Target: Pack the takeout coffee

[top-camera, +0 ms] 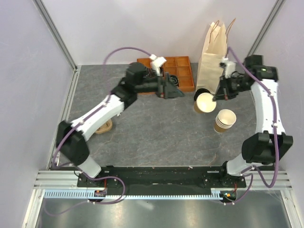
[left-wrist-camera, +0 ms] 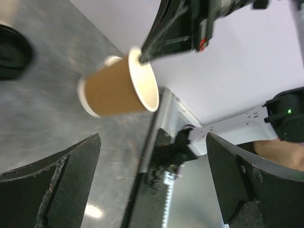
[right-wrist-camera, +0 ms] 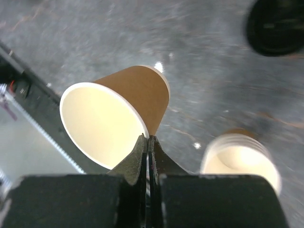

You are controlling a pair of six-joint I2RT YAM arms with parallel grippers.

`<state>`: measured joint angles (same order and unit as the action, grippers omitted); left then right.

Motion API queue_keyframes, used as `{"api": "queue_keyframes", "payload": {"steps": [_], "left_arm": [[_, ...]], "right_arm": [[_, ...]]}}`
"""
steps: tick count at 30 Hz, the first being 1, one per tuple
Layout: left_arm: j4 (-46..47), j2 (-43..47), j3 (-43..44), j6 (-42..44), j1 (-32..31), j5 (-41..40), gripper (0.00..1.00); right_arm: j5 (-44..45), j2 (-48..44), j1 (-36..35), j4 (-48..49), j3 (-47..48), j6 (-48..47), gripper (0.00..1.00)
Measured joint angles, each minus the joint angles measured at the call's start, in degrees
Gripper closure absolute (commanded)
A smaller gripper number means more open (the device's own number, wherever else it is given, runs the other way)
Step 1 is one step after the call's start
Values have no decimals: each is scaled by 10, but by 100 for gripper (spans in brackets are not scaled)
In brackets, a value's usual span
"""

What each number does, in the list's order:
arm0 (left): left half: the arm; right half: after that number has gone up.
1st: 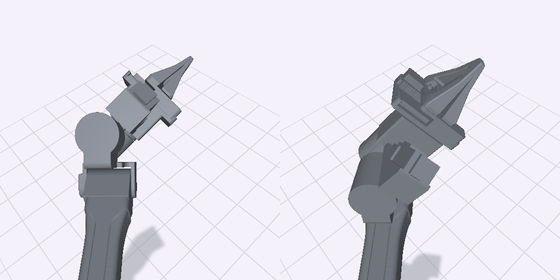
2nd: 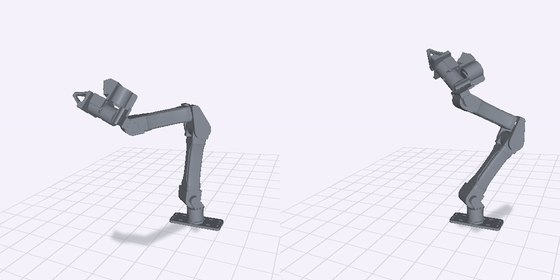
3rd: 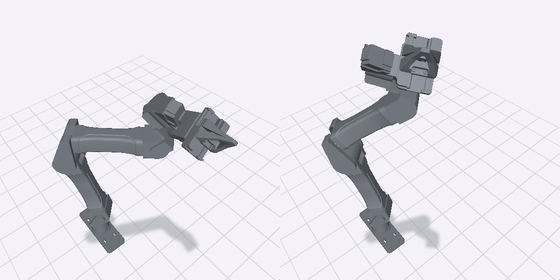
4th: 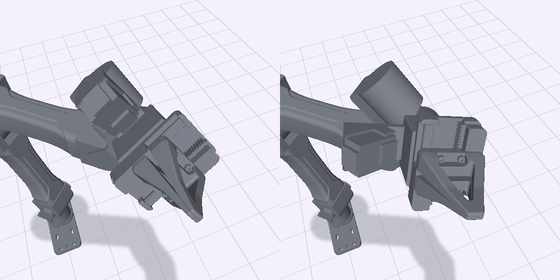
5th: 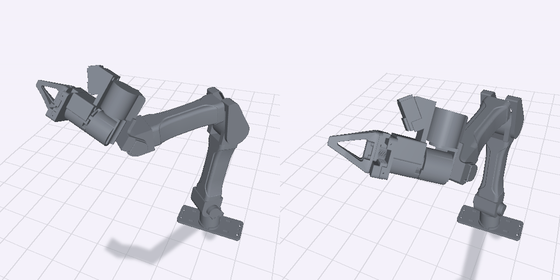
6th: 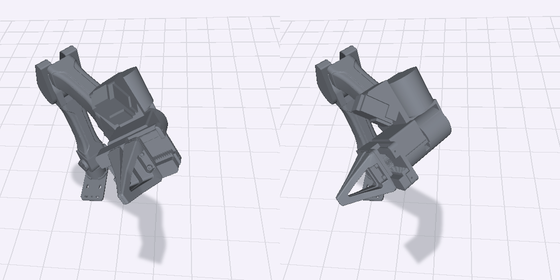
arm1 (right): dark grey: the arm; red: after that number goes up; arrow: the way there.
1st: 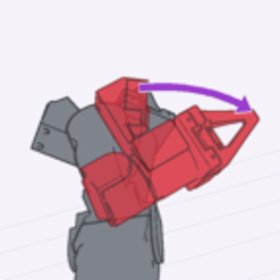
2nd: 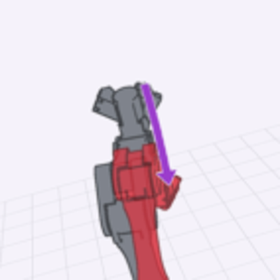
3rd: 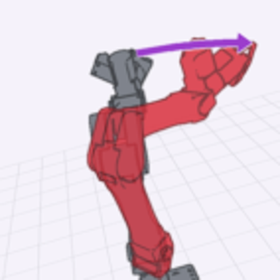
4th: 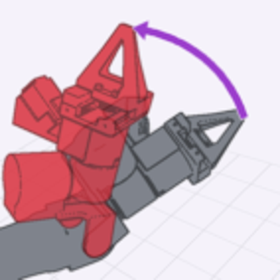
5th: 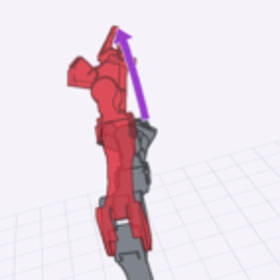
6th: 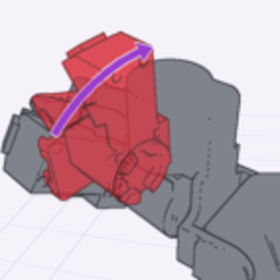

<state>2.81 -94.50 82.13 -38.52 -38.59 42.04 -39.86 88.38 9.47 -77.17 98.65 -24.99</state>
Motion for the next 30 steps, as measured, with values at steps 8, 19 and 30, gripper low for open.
{"api": "queue_keyframes", "payload": {"steps": [8, 19, 30], "left_arm": [[-142, 225, -110, 151, 132, -10, 0], [-332, 320, -152, 276, 230, -59, 0], [-376, 320, -171, 293, 237, -57, 0]], "right_arm": [[2, 63, -196, 44, -51, 53, 100], [66, 138, -352, 163, -129, 105, 100], [134, 151, -391, 228, -158, 121, 72]]}}
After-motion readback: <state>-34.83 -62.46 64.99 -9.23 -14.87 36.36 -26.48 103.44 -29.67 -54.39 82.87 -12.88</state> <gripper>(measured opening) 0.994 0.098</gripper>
